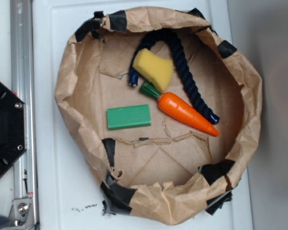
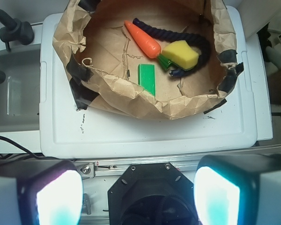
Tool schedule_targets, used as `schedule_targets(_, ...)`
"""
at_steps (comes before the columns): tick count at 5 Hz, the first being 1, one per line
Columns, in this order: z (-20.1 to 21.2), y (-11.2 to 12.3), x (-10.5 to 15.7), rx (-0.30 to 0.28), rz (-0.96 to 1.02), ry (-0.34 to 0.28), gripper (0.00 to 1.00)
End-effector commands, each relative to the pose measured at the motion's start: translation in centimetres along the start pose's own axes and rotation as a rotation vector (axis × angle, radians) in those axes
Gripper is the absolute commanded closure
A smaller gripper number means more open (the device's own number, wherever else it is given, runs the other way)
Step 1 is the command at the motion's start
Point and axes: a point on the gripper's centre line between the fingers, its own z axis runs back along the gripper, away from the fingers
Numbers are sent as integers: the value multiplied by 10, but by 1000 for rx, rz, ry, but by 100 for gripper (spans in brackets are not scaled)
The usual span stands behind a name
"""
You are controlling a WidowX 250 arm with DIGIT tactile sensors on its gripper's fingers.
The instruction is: Grab the carrot.
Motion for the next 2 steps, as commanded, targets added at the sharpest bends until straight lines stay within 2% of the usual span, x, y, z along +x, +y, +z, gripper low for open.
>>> schedule_targets(1,0,0,0,0,0,0,0)
schedule_targets(2,-30,-10,36,36,-189,-73,0)
